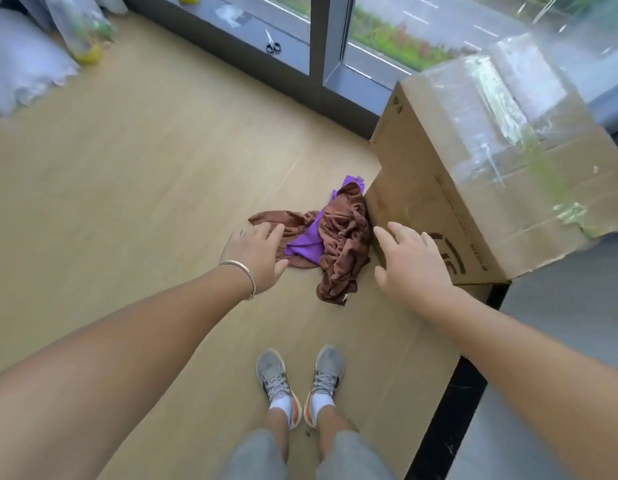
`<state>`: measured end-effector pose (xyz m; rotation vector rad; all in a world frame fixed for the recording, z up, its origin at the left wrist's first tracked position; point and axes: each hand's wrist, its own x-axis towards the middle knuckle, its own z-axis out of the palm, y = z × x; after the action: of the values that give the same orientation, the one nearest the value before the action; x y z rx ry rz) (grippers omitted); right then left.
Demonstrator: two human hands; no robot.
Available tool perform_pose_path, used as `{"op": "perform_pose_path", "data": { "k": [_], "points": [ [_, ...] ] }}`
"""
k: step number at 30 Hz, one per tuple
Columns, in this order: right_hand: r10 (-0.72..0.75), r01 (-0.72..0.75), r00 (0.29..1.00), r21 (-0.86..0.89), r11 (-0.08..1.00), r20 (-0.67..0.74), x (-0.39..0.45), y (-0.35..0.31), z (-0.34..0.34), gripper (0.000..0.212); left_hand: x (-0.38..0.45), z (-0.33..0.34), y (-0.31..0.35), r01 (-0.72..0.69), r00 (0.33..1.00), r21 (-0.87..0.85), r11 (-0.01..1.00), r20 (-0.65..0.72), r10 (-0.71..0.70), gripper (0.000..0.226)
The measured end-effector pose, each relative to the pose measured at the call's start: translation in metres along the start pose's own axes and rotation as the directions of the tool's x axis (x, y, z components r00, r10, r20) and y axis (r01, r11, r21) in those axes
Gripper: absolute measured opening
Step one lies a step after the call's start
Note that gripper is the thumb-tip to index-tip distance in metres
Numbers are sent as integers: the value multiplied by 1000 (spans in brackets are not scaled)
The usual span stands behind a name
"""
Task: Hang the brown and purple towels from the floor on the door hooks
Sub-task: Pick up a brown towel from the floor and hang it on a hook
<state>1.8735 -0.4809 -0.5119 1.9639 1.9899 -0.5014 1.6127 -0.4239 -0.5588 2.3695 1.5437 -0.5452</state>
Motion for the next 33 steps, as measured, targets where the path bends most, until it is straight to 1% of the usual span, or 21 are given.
{"op": "perform_pose_path", "data": {
  "k": [4,9,15,19,22,25,30,33],
  "points": [
    [-55,57,993,-20,998,102,45,-16,88,70,17,96,-29,70,994,-1,998,83,-70,68],
    [-132,141,978,-43,989,164,101,-40,199,68,39,221,-72,191,964,-21,981,191,-183,68],
    [-234,244,956,-35,969,177,179,-87,320,67,79,357,-120,292,937,-33,956,212,-279,68],
    [-301,314,937,-47,948,178,231,-118,392,68,113,435,-145,342,919,-31,939,218,-328,67],
    [-336,347,932,-60,936,138,273,-133,433,67,147,480,-163,367,916,-54,929,196,-350,65],
    [-348,354,934,-88,931,82,319,-141,468,64,193,514,-184,384,917,-68,921,143,-372,63],
    [-377,370,924,-104,923,-68,396,-155,505,59,269,544,-218,397,918,-86,914,22,-396,58],
    [-384,370,912,-115,922,-145,433,-167,520,58,300,553,-232,404,914,-84,911,7,-405,60]
  ]
}}
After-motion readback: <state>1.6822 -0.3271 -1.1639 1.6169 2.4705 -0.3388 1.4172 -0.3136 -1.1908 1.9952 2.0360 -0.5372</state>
